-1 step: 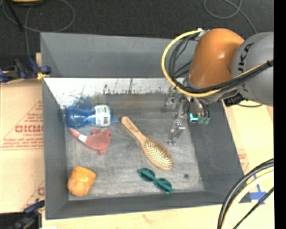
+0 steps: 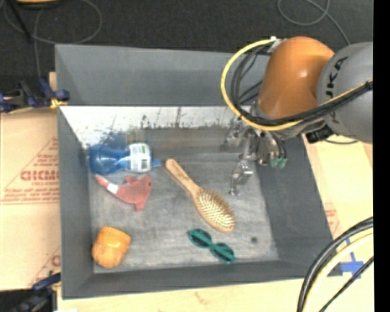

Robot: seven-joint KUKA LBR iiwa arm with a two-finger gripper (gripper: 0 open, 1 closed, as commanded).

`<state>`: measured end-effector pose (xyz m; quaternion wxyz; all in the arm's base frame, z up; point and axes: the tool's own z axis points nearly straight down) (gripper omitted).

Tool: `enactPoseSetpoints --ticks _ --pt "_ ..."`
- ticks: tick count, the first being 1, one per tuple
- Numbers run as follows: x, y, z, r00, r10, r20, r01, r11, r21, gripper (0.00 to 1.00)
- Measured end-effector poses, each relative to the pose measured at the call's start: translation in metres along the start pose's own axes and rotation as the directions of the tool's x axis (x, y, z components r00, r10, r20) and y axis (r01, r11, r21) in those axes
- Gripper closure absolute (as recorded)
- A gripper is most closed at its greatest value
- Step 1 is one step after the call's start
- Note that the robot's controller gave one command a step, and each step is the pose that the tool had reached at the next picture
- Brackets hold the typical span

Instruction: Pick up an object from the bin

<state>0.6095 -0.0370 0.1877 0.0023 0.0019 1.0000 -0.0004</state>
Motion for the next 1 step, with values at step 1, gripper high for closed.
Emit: enactPoseSetpoints --ticks 1 --pt "-0.0097 0.0179 0.0335 0.975 0.224 0.008 -0.224 0.975 -0.002 0.0"
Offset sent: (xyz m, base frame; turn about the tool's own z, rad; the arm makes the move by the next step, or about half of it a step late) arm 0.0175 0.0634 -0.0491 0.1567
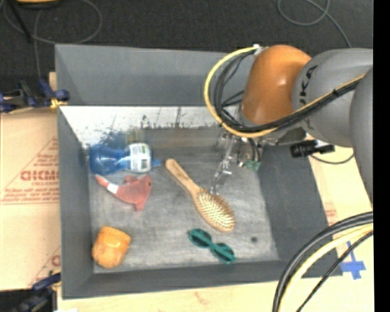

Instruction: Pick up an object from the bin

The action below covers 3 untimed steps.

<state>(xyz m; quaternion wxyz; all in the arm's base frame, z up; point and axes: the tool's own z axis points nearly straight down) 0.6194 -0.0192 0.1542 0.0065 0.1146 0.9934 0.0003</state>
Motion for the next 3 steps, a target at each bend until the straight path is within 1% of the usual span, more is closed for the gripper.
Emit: enactPoseSetpoints --ticks 1,2,3 --pt "0.004 0.025 0.024 0.989 0.145 -0.012 -0.145 0.989 0.004 0.0" --pt "0.006 0.028 0.025 0.998 -0.055 -0.009 0.055 0.998 0.002 0.0" --pt "0.01 0.036 0.058 0.942 0.337 -0.009 -0.337 0.942 0.003 0.0"
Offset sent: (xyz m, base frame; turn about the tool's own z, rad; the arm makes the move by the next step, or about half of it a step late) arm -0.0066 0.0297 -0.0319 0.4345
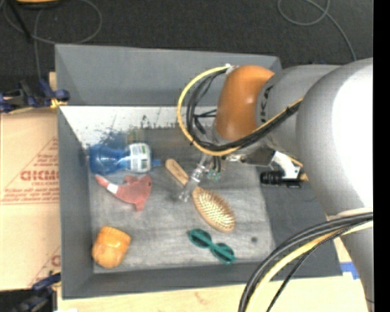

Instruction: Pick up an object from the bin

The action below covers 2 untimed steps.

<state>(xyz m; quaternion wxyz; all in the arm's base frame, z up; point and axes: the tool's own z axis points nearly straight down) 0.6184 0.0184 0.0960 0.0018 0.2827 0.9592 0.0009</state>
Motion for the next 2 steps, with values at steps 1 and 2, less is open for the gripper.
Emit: enactPoseSetpoints --ticks 1,2 --pt "0.0103 -0.0006 0.0202 0.985 -0.173 0.011 0.173 0.985 -0.001 1.0" --pt "0.0103 -0.0006 0.0202 0.985 -0.173 0.011 0.173 0.985 -0.001 1.0"
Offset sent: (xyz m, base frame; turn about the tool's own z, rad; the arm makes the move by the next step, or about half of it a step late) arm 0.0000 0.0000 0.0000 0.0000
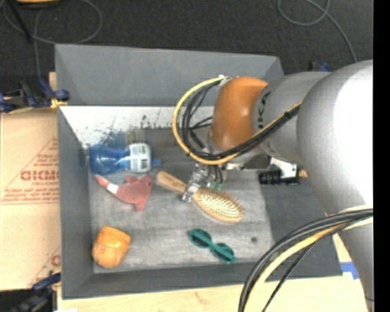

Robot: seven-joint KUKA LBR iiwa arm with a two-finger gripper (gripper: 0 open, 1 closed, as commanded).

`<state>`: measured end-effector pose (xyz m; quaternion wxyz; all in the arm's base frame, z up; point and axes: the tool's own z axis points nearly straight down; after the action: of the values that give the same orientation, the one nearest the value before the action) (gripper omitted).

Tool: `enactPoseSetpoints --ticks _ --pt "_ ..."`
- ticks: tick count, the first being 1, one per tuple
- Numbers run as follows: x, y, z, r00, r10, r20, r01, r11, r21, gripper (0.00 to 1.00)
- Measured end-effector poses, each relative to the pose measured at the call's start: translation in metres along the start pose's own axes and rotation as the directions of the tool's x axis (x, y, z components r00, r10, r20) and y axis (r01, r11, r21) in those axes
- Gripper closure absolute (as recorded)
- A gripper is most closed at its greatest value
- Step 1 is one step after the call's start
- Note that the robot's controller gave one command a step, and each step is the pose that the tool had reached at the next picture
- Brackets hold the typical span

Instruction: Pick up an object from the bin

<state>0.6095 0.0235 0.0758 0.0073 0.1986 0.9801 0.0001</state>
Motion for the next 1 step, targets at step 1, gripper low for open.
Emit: enactPoseSetpoints --ticks 1 --pt "0.0002 -0.0003 -0.0021 1.0 0.001 -0.003 -0.001 1.0 0.001 1.0"
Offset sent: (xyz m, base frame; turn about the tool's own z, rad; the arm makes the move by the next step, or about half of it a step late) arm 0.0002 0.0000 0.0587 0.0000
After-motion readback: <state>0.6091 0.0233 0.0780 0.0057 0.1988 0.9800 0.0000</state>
